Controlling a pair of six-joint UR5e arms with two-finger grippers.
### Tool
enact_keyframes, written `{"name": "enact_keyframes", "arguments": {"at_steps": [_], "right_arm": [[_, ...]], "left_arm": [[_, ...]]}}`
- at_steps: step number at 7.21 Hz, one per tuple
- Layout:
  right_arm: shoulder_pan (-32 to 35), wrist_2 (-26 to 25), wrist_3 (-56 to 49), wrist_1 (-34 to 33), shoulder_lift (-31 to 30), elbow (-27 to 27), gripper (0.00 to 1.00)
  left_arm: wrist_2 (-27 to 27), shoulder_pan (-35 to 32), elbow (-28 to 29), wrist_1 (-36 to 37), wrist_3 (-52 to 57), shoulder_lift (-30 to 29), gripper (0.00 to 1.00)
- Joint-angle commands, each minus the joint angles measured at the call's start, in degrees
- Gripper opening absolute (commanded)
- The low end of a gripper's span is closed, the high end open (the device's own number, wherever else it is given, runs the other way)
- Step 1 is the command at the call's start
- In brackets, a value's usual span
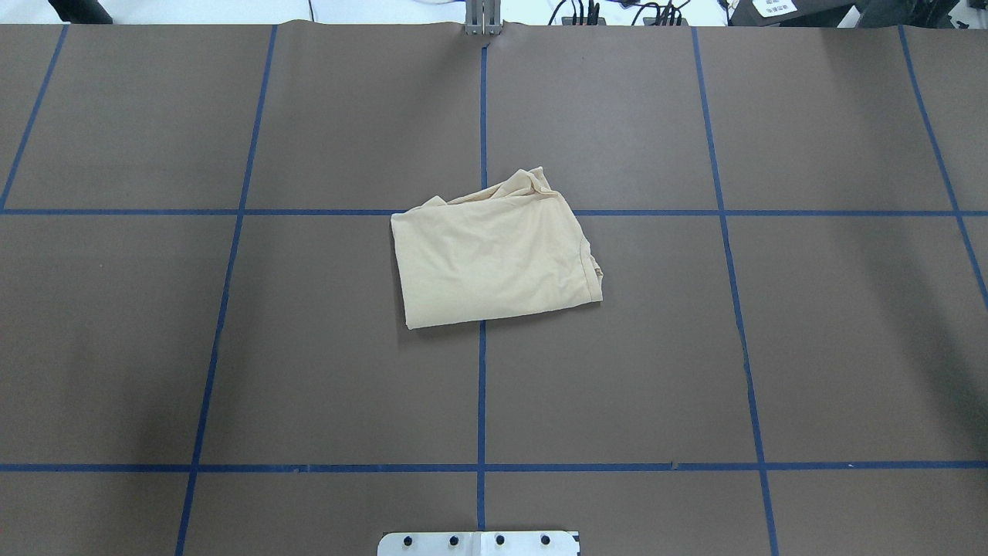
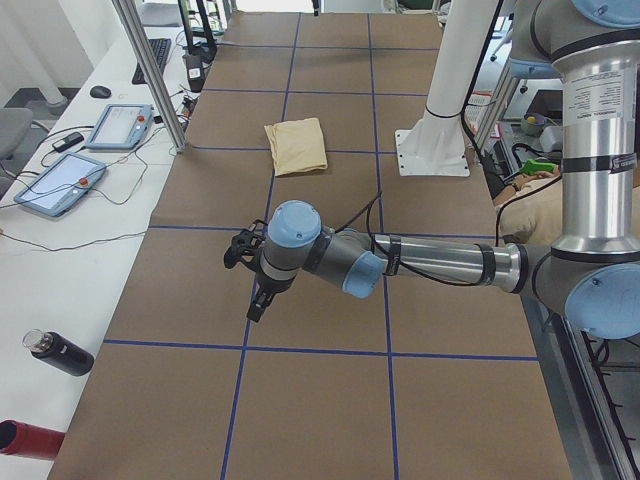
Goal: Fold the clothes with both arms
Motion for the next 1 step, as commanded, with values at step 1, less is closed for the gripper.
{"name": "enact_keyframes", "arguments": {"at_steps": [1], "right_arm": [[0.1, 0.1, 0.0, 0.1, 0.0, 0.1, 1.00]], "left_arm": [[0.0, 0.0, -0.6, 0.1, 0.0, 0.0, 1.00]]}}
